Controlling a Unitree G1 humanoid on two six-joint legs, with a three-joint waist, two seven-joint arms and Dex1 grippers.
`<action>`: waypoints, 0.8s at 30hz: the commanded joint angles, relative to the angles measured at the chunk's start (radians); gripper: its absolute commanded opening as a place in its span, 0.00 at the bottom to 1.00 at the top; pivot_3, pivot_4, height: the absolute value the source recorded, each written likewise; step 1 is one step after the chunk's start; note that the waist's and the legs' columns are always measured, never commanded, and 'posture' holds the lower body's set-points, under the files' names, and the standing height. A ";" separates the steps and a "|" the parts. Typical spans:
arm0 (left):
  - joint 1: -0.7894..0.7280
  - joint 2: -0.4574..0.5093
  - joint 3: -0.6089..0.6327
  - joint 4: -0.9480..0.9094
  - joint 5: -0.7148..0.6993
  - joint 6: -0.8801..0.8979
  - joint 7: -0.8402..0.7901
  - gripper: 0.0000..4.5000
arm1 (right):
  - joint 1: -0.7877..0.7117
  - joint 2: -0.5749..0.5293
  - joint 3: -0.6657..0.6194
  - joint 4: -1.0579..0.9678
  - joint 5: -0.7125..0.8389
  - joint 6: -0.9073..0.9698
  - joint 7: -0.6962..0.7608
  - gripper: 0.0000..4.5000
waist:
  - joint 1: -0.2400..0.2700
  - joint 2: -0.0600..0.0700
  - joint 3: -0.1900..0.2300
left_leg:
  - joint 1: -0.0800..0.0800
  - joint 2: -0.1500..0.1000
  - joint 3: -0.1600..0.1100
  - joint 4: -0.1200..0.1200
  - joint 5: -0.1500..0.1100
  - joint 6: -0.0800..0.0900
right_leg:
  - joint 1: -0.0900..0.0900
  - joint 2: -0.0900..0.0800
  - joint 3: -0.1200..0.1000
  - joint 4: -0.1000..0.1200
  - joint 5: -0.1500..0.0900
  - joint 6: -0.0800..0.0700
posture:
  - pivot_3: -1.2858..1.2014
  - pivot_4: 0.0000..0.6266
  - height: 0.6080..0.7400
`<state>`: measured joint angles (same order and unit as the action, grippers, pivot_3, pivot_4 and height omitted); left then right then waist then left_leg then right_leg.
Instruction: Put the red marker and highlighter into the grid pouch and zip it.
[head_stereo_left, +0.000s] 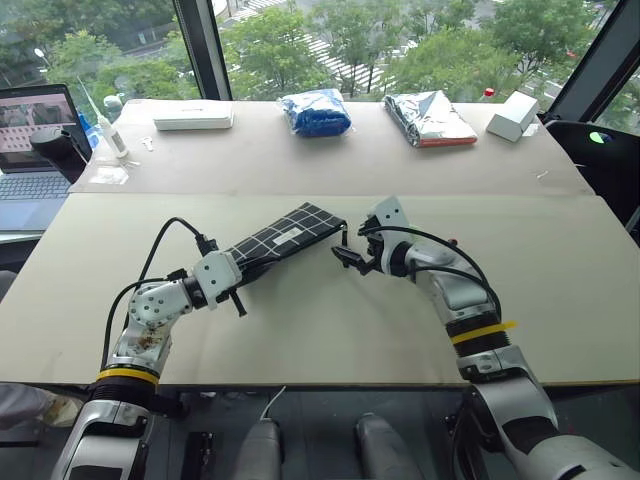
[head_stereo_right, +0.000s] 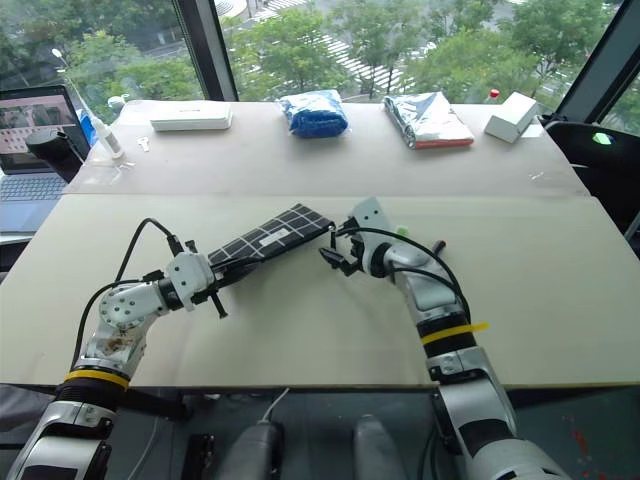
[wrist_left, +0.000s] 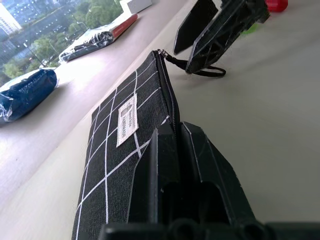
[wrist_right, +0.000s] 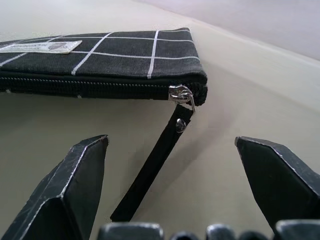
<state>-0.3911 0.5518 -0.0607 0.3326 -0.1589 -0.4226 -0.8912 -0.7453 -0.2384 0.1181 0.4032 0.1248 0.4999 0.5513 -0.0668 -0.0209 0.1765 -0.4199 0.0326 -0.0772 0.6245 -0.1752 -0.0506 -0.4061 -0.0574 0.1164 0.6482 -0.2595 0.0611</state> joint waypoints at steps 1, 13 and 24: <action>-0.001 -0.007 0.014 -0.069 -0.013 0.032 0.016 0.00 | -0.041 0.011 -0.012 0.041 -0.017 -0.057 -0.018 1.00 | -0.001 0.000 0.000 | 0.000 0.000 0.000 0.000 0.000 0.000 | 0.000 0.000 0.000 0.000 0.000 0.000 | 0.52 0.24 1.00; 0.010 -0.008 0.017 -0.111 -0.008 0.075 0.023 0.00 | -0.033 0.005 -0.006 0.032 -0.025 -0.105 0.028 0.12 | -0.002 0.000 0.000 | 0.000 0.000 0.000 0.000 0.000 0.000 | 0.000 0.000 0.000 0.000 0.000 0.000 | 0.52 0.24 1.00; 0.006 -0.008 0.013 -0.098 0.000 0.066 0.018 0.00 | -0.022 0.045 0.101 -0.101 -0.037 -0.065 0.125 0.06 | -0.002 0.000 0.000 | 0.000 0.000 0.000 0.000 0.000 0.000 | 0.000 0.000 0.000 0.000 0.000 0.000 | 0.52 0.24 1.00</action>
<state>-0.3808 0.5433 -0.0590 0.2532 -0.1582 -0.3434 -0.8764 -0.7645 -0.2132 0.1894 0.3725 0.0862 0.4267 0.6539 -0.0688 -0.0208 0.1766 -0.4199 0.0327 -0.0773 0.6245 -0.1752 -0.0506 -0.4061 -0.0573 0.1163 0.6483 -0.2594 0.0610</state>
